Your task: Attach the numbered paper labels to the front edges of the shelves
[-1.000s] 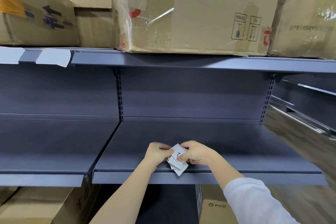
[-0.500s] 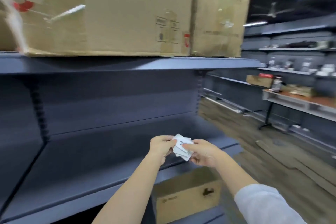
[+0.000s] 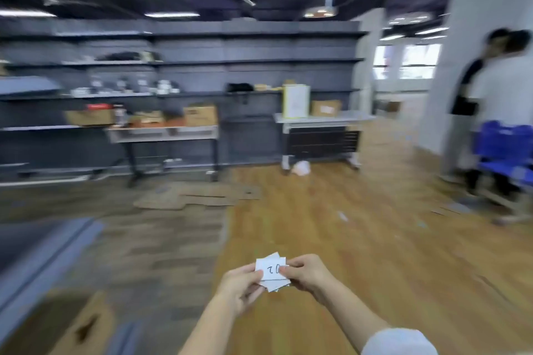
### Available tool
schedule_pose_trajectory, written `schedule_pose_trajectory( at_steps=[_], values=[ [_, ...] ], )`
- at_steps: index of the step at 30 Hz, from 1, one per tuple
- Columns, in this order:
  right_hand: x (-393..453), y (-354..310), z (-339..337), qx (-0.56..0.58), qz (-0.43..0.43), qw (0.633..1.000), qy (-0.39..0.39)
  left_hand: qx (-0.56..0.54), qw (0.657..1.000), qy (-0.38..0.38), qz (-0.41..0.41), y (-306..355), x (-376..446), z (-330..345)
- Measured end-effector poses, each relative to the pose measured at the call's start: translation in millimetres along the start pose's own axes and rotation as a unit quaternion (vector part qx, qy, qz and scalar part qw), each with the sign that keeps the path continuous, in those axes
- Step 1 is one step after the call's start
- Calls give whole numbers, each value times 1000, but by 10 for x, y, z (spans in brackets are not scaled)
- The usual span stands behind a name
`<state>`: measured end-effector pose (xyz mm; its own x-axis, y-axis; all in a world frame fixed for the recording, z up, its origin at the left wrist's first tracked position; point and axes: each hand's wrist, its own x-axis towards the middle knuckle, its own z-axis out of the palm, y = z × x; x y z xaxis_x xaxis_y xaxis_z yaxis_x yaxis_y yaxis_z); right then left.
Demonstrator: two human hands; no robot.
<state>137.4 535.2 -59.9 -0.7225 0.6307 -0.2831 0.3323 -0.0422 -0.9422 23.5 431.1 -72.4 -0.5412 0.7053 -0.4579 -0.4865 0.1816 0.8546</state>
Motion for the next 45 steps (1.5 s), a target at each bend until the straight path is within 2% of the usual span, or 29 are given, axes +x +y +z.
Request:
schedule_pose_trajectory(
  at_steps=[5, 13, 18, 22, 26, 33, 40, 45],
  values=[
    [-971, 554, -1325, 102, 60, 971, 209, 69, 988, -130, -36, -565, -140, 1571],
    [-2950, 1414, -3102, 166, 99, 880, 434, 169, 926, -323, -94, -1683, -1066, 4004],
    [-4086, 1926, -3709, 215, 149, 792, 552, 201, 878, -417, -123, -2389, -1869, 5006],
    [-4770, 2119, -3846, 233, 134, 730, 628, 217, 836, -482, -150, -2692, -2435, 5453],
    [-5278, 2186, -3784, 264, 125, 673, 680, 251, 788, -536, -171, -2924, -2804, 5726],
    [-5985, 2394, -3810, 295, 177, 598, 724, 292, 736, -583, -182, -3373, -3336, 6077],
    [-6832, 2577, -4107, 283, 174, 565, 755, 291, 704, -617, -198, -3832, -4067, 6605],
    [-7594, 2880, -4630, 273, 161, 574, 755, 263, 717, -613, -203, -4257, -4688, 7149]
  ],
)
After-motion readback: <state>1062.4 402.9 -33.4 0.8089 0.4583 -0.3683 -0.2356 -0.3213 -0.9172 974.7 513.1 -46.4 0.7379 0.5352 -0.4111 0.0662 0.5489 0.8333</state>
